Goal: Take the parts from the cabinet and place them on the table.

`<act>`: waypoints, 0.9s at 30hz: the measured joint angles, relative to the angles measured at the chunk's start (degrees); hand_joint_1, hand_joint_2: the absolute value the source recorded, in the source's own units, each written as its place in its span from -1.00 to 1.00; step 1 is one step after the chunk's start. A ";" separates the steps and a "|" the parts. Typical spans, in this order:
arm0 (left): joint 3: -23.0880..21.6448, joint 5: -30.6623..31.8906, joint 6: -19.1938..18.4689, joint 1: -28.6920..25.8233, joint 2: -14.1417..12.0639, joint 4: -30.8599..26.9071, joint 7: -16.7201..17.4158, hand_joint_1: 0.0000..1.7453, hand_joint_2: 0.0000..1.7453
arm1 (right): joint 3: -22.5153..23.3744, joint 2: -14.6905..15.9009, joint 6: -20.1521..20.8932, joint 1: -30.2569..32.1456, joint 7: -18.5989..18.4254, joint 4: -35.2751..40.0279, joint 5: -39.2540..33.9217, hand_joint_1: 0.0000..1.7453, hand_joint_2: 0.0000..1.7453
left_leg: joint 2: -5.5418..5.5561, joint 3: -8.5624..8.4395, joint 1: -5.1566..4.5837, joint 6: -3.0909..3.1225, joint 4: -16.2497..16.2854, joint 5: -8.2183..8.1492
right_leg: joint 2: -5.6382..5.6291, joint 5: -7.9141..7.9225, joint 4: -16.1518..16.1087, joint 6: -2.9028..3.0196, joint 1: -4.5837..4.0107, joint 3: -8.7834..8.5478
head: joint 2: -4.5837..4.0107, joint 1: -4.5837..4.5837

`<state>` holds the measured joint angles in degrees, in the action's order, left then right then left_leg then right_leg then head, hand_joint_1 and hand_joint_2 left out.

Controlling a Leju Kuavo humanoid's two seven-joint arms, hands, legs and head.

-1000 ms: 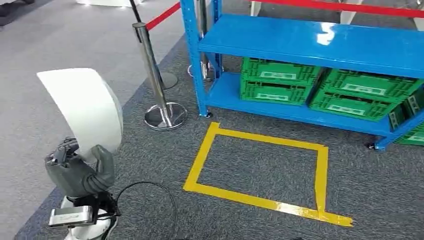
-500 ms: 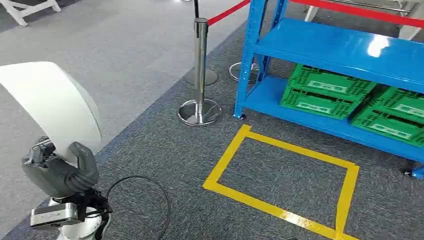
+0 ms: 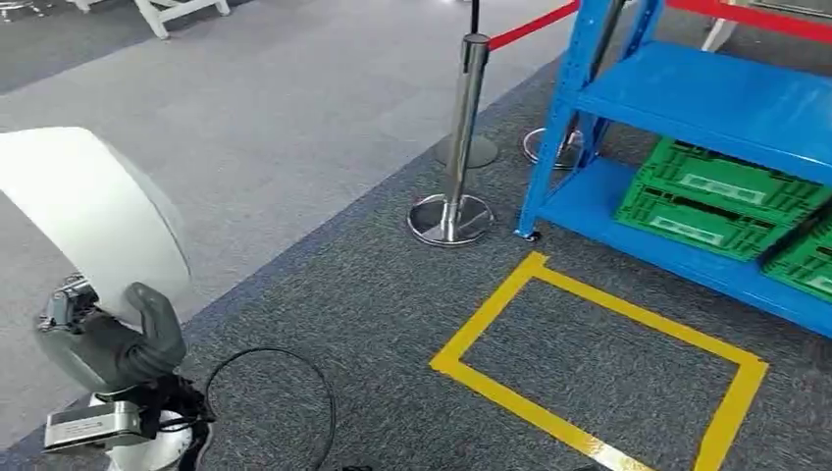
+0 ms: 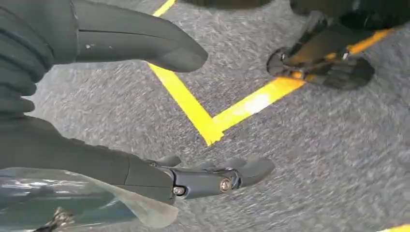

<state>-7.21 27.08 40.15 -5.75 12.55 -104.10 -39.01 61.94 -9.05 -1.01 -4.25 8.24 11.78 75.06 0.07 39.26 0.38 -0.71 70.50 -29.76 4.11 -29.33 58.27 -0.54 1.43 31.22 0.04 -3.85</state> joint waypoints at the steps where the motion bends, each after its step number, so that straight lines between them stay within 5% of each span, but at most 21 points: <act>1: -0.02 0.00 -0.02 0.02 -0.04 0.00 0.00 1.00 1.00 | 0.00 0.00 -0.02 -0.05 0.00 0.00 -0.02 -1.00 1.00 | -0.94 -2.81 -0.13 0.37 -5.34 2.41 | 0.65 -0.14 0.00 -0.10 -0.02 -0.25 | 0.00 -0.02; 2: -0.07 0.00 -0.02 0.07 -0.07 0.00 0.00 1.00 1.00 | 0.00 0.00 -0.02 -0.06 0.02 0.00 0.00 -1.00 1.00 | -4.11 -5.39 -0.62 1.06 -10.29 3.82 | 1.15 -0.29 -0.01 -0.31 -0.04 -0.48 | 0.00 0.00; 3: -0.15 -0.02 -0.04 0.25 -0.11 0.00 0.00 1.00 1.00 | 0.00 0.00 -0.02 -0.06 0.07 0.00 -0.02 -1.00 1.00 | -5.55 -5.85 -1.43 1.37 -11.55 2.71 | 1.79 -0.50 0.04 -0.66 -0.43 -0.43 | 0.00 -0.02; 7: -0.17 0.00 -0.07 0.12 -0.22 -0.06 0.00 1.00 1.00 | 0.02 0.09 -0.04 -0.41 0.13 0.02 0.02 -1.00 1.00 | -2.50 -5.54 -1.54 2.65 -12.39 3.27 | 4.50 -0.71 -0.56 -1.97 -0.36 -1.23 | 0.00 -0.09; 9: -0.26 0.02 -0.07 0.31 -0.13 -0.09 0.00 1.00 1.00 | 0.00 0.31 -0.04 -0.57 0.20 0.02 0.02 -1.00 1.00 | -1.44 -6.10 -0.84 3.35 -13.22 3.92 | -1.29 -3.17 2.34 -2.21 -0.15 0.19 | 0.00 0.37; 10: -0.33 0.00 -0.07 0.40 -0.09 -0.07 0.00 1.00 1.00 | 0.00 0.31 -0.04 -0.54 0.18 0.02 0.02 -1.00 1.00 | -0.72 -5.97 -0.81 3.48 -13.21 3.99 | -3.17 -5.23 6.64 -2.15 -0.20 2.29 | 0.00 0.55; 12: -0.39 0.00 -0.07 0.35 -0.09 -0.07 0.00 1.00 1.00 | 0.00 0.39 0.04 -0.17 0.17 0.02 0.02 -1.00 1.00 | 0.83 -5.92 -0.95 3.65 -13.17 3.92 | -4.14 -8.55 15.61 -2.18 -0.22 6.95 | 0.00 0.55; 13: -0.42 0.00 -0.07 0.30 -0.09 -0.04 0.00 1.00 1.00 | 0.00 0.39 -0.02 0.01 0.15 0.02 0.04 -1.00 1.00 | 1.81 -5.95 -0.97 3.65 -13.10 3.92 | -4.15 -8.25 17.28 -2.24 -0.23 8.16 | 0.00 0.63; 15: -0.46 0.00 -0.07 0.30 -0.11 -0.04 0.00 1.00 1.00 | 0.02 0.55 -0.02 0.12 0.15 0.02 0.04 -1.00 1.00 | 3.63 -6.01 -0.91 3.60 -12.91 3.88 | -4.20 -4.14 12.99 -2.27 -0.17 6.93 | 0.00 0.63; 16: -0.50 0.00 -0.07 0.30 -0.11 -0.04 0.00 1.00 1.00 | 0.02 0.63 -0.07 0.07 0.15 0.02 0.04 -1.00 1.00 | 4.59 -6.02 -0.77 3.37 -12.59 3.73 | -4.81 -0.91 7.62 -2.27 -0.05 4.73 | 0.00 0.57; 17: -0.55 0.00 -0.07 0.32 -0.11 -0.04 0.00 1.00 1.00 | 0.02 0.72 -0.09 0.04 0.15 0.02 0.04 -1.00 1.00 | 5.34 -5.93 -0.61 3.00 -12.16 3.48 | -6.82 1.48 2.57 -2.34 0.23 2.61 | 0.00 0.66; 18: -0.57 0.00 -0.07 0.30 -0.11 -0.04 0.00 1.00 1.00 | 0.02 0.72 -0.11 0.04 0.17 0.02 0.04 -1.00 1.00 | 5.86 -5.59 -0.86 2.57 -11.79 3.19 | -10.07 0.16 1.47 -2.36 0.53 1.99 | 0.00 0.63; 22: -0.68 -0.11 -0.09 0.22 -0.26 -0.04 0.02 1.00 1.00 | 0.02 0.72 0.04 -0.03 0.17 0.02 0.07 -1.00 1.00 | 8.54 -4.59 -0.28 1.29 -11.52 3.68 | -8.16 0.16 0.64 -1.31 0.23 1.00 | 0.00 0.59; 23: -0.66 -0.13 -0.09 0.17 -0.31 -0.02 0.04 1.00 1.00 | 0.02 0.59 0.15 -0.05 0.20 0.02 0.07 -1.00 1.00 | 7.56 -4.48 -0.42 1.14 -11.13 3.40 | -7.09 0.31 0.27 -1.02 0.54 0.73 | 0.00 0.55; 24: -0.68 -0.11 -0.04 0.44 -0.37 -0.04 0.07 1.00 1.00 | 0.02 0.68 0.24 -0.02 0.24 0.02 0.07 -1.00 1.00 | 4.04 -3.85 -0.76 0.77 -9.47 2.30 | -6.38 0.17 0.24 -0.77 0.50 0.45 | 0.00 -0.05; 25: -0.72 -0.11 -0.04 0.66 -0.37 -0.02 0.09 1.00 1.00 | 0.02 0.68 0.24 0.10 0.26 0.02 0.07 -1.00 1.00 | 2.14 -2.19 -0.58 0.47 -6.07 0.41 | -5.48 0.05 0.24 -0.48 0.30 0.33 | 0.00 -0.28; 27: -0.98 -0.13 -0.07 0.65 -0.42 0.04 0.09 1.00 1.00 | 0.02 0.74 0.24 0.26 0.26 0.02 0.07 -1.00 1.00 | 0.59 2.54 -0.30 0.13 3.49 -3.65 | -3.41 -0.24 0.24 -0.18 0.01 0.19 | 0.00 -0.33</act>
<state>-8.20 26.95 40.09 -5.10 12.13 -104.06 -38.93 61.96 -8.31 -0.77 -3.99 8.50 11.80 75.12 0.66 41.80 0.08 -0.58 73.98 -33.42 0.70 -29.58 58.51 -0.72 1.44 31.41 0.04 -4.17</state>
